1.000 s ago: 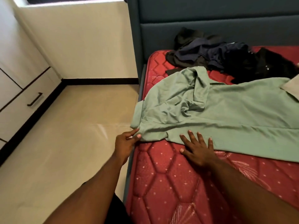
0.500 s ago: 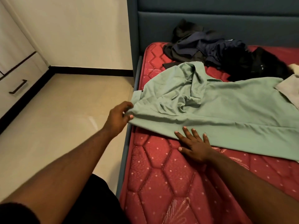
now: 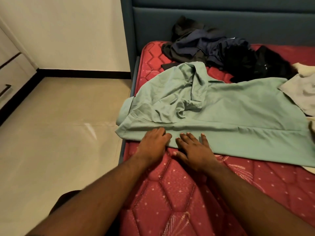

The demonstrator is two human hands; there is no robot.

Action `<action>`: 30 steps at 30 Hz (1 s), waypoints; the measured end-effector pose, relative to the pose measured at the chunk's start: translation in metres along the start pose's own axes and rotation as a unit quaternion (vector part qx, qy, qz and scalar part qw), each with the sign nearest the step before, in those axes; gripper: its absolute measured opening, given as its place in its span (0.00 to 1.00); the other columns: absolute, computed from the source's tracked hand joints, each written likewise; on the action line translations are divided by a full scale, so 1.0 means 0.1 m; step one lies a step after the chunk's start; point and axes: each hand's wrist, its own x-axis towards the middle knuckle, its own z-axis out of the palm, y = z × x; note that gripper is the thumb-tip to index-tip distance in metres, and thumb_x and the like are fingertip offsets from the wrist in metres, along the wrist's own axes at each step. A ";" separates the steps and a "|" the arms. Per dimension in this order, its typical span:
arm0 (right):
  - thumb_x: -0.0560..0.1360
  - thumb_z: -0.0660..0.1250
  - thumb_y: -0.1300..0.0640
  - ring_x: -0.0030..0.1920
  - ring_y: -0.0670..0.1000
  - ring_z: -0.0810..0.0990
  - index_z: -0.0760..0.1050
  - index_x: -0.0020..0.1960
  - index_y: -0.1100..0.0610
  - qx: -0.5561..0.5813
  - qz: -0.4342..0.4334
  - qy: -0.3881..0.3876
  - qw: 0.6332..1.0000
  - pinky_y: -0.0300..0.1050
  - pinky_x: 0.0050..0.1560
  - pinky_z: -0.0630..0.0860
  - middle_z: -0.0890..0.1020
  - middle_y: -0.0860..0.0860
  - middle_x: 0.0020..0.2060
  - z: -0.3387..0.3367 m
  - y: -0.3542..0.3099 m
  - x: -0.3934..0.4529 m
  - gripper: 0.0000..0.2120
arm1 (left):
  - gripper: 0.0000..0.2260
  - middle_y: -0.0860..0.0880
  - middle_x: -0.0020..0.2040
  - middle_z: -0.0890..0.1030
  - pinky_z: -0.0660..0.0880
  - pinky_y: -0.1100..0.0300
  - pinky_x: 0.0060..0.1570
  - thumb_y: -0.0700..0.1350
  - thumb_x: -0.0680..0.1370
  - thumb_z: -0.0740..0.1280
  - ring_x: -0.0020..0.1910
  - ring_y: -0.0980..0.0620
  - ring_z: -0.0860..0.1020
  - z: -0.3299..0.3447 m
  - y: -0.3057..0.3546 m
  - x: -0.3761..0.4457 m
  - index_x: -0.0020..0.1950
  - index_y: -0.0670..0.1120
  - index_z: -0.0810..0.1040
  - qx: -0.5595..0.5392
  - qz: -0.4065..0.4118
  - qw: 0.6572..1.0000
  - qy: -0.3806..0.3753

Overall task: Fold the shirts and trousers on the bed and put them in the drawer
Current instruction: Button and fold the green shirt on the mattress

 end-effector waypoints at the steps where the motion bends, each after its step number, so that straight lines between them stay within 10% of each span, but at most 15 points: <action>1: 0.67 0.35 0.23 0.78 0.50 0.47 0.50 0.78 0.42 0.021 -0.002 0.000 1.000 0.59 0.75 0.43 0.51 0.45 0.78 -0.02 0.06 0.02 0.44 | 0.10 0.47 0.51 0.74 0.69 0.52 0.49 0.49 0.79 0.63 0.51 0.45 0.74 0.06 -0.01 0.04 0.59 0.49 0.77 -0.015 -0.050 0.997 -0.053; 7: 0.65 0.37 0.21 0.77 0.48 0.37 0.37 0.75 0.34 0.048 0.129 -0.018 0.990 0.59 0.75 0.38 0.40 0.38 0.77 0.07 1.23 -0.37 0.41 | 0.20 0.47 0.61 0.71 0.69 0.50 0.59 0.60 0.80 0.59 0.62 0.45 0.72 -0.04 -0.20 0.20 0.71 0.61 0.66 0.003 -0.091 0.971 -0.220; 14: 0.74 0.43 0.28 0.78 0.48 0.39 0.42 0.77 0.37 0.066 0.089 0.010 0.994 0.57 0.75 0.37 0.41 0.41 0.78 0.08 1.34 -0.33 0.34 | 0.15 0.45 0.51 0.80 0.76 0.50 0.51 0.50 0.79 0.62 0.51 0.43 0.79 0.44 0.92 0.92 0.62 0.47 0.79 -0.068 0.133 0.986 -0.076; 16: 0.68 0.39 0.23 0.77 0.46 0.38 0.39 0.76 0.35 0.061 0.093 0.017 0.994 0.54 0.76 0.38 0.41 0.39 0.77 0.12 1.77 -0.46 0.38 | 0.25 0.43 0.69 0.73 0.64 0.52 0.71 0.57 0.79 0.52 0.69 0.43 0.70 0.62 1.00 1.01 0.72 0.49 0.71 -0.043 0.105 0.985 -0.133; 19: 0.60 0.31 0.18 0.77 0.47 0.39 0.34 0.73 0.31 0.054 0.162 0.032 0.985 0.54 0.75 0.39 0.41 0.38 0.77 0.15 2.61 -0.81 0.43 | 0.34 0.50 0.80 0.50 0.36 0.60 0.72 0.63 0.74 0.36 0.79 0.51 0.49 0.72 0.91 0.94 0.79 0.55 0.52 0.006 0.079 0.981 -0.178; 25: 0.64 0.33 0.20 0.76 0.49 0.35 0.34 0.74 0.34 0.037 0.161 0.042 0.985 0.60 0.72 0.32 0.33 0.37 0.72 0.18 2.86 -0.83 0.41 | 0.28 0.49 0.70 0.70 0.60 0.47 0.67 0.64 0.75 0.47 0.70 0.45 0.68 0.69 1.35 1.44 0.68 0.55 0.71 0.054 0.071 0.987 -0.135; 30: 0.64 0.35 0.19 0.78 0.47 0.41 0.39 0.74 0.32 0.078 0.173 0.069 0.979 0.54 0.75 0.39 0.41 0.37 0.76 0.23 3.29 -0.97 0.41 | 0.33 0.57 0.79 0.41 0.40 0.49 0.75 0.75 0.71 0.34 0.79 0.51 0.43 0.88 1.02 1.45 0.75 0.68 0.37 0.081 0.114 0.966 -0.217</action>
